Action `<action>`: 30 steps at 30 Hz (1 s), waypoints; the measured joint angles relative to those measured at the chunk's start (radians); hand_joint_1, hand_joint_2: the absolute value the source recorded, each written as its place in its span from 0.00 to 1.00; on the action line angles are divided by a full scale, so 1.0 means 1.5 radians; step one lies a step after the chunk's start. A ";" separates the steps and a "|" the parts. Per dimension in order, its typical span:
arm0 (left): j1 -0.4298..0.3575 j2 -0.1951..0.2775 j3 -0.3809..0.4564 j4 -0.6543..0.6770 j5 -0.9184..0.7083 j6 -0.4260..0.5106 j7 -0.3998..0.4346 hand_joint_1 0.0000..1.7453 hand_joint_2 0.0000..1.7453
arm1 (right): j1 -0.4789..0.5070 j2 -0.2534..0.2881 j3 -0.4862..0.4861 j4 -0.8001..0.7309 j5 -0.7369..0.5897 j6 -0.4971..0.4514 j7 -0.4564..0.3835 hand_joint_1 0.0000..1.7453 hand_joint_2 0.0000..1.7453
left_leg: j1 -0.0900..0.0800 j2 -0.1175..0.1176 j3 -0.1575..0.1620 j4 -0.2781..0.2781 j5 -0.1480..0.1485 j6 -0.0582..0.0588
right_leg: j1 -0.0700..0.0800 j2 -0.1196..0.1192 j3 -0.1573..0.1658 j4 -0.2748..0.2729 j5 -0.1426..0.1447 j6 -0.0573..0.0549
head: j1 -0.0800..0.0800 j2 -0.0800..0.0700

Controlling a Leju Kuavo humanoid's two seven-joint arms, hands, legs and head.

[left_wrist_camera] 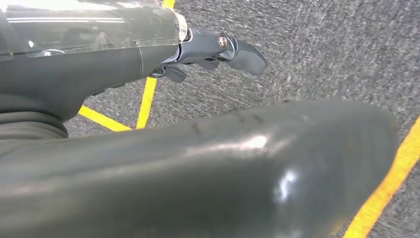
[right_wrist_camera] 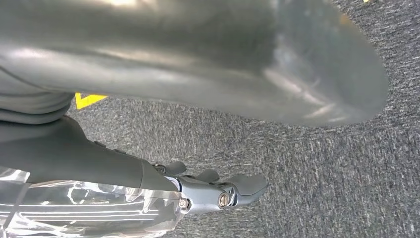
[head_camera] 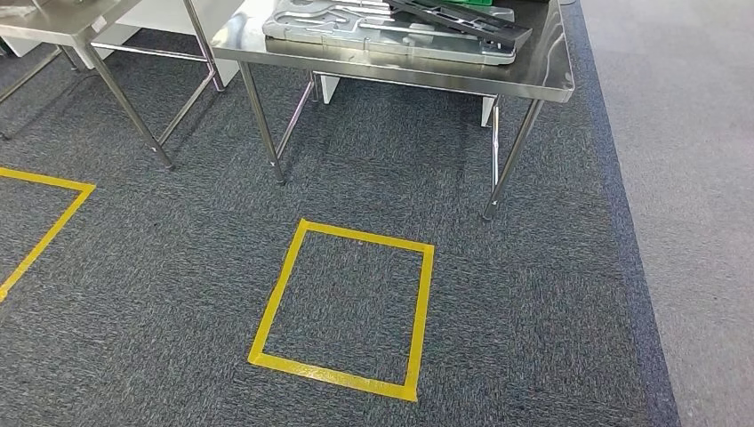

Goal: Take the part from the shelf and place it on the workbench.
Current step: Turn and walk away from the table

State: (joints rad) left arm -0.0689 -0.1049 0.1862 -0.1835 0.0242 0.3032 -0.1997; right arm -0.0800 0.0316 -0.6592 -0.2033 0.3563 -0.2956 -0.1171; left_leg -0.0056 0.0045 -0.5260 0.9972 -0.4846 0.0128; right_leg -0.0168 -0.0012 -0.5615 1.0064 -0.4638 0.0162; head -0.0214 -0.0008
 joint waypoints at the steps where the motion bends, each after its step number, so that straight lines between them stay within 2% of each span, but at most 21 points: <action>1: 0.000 0.000 -0.001 0.000 -0.002 0.001 0.002 0.00 0.00 | 0.000 0.000 0.000 0.000 0.001 0.000 0.000 0.00 0.00 | 0.000 0.000 0.000 0.000 0.000 0.000 | 0.000 0.000 0.000 0.000 0.000 0.000 | 0.000 0.000; 9: 0.000 0.000 -0.012 0.000 -0.020 0.039 0.024 0.00 0.00 | 0.000 0.002 0.000 0.000 0.010 0.001 -0.002 0.00 0.00 | 0.000 0.000 0.000 0.000 0.000 0.000 | 0.000 0.000 0.000 0.000 0.000 0.000 | 0.000 0.000; 16: -0.001 0.000 -0.014 0.000 -0.001 -0.004 0.016 0.00 0.00 | 0.000 0.003 0.000 0.000 0.019 0.008 -0.011 0.00 0.00 | 0.000 0.000 0.000 0.000 0.000 0.000 | 0.000 0.000 0.000 0.000 0.000 0.000 | 0.000 0.000; 23: -0.002 0.001 -0.013 0.000 -0.001 -0.005 0.011 0.00 0.00 | 0.000 0.004 0.000 0.000 0.023 0.009 -0.011 0.00 0.00 | -0.003 0.000 -0.003 0.003 -0.001 0.002 | -0.004 0.000 0.000 0.000 0.001 0.003 | 0.000 0.000; 26: -0.002 0.001 -0.013 0.000 -0.001 -0.006 0.011 0.00 0.00 | 0.000 0.006 0.000 0.001 0.025 0.009 -0.011 0.00 0.00 | -0.004 0.000 -0.004 0.006 -0.002 0.006 | -0.005 0.000 0.000 -0.001 0.002 0.007 | 0.000 0.000; 29: -0.002 0.001 -0.013 0.000 0.000 -0.006 0.011 0.00 0.00 | 0.000 0.008 0.000 0.001 0.028 0.009 -0.011 0.00 0.00 | -0.003 0.000 -0.005 -0.001 -0.002 0.017 | -0.006 -0.001 -0.003 0.010 0.008 0.015 | 0.000 0.000; 30: -0.002 0.001 -0.013 0.000 0.000 -0.007 0.011 0.00 0.00 | 0.000 0.008 0.000 0.001 0.028 0.009 -0.011 0.00 0.00 | -0.001 0.000 -0.003 -0.004 -0.002 0.021 | -0.006 0.000 -0.007 0.020 0.005 0.017 | 0.000 0.000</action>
State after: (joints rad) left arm -0.0711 -0.1040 0.1673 -0.1835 0.0248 0.2934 -0.1837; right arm -0.0806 0.0438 -0.6592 -0.2024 0.3990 -0.2827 -0.1332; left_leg -0.0074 0.0046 -0.5303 0.9913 -0.4873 0.0450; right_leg -0.0255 -0.0019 -0.5714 1.0367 -0.4569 0.0418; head -0.0209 -0.0008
